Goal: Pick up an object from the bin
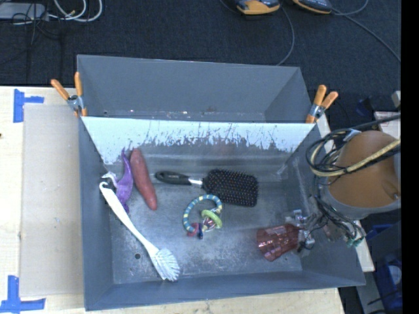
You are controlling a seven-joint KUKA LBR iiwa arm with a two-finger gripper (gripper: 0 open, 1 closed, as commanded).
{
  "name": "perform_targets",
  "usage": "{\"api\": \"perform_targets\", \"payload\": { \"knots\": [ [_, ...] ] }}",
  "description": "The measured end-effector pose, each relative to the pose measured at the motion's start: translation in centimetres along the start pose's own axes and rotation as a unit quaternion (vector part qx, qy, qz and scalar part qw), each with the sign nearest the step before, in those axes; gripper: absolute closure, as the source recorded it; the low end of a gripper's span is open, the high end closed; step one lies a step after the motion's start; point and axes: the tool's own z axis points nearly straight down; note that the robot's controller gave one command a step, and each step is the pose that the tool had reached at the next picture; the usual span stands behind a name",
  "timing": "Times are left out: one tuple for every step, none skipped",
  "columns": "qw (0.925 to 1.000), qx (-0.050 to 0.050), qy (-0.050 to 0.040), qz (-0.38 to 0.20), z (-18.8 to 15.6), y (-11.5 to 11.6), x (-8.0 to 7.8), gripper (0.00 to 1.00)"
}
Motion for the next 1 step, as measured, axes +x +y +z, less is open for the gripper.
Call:
{"api": "perform_targets", "payload": {
  "knots": [
    [1.0000,0.000,-0.0005,-0.001,-1.46,0.02,-0.04,1.00]
  ]
}}
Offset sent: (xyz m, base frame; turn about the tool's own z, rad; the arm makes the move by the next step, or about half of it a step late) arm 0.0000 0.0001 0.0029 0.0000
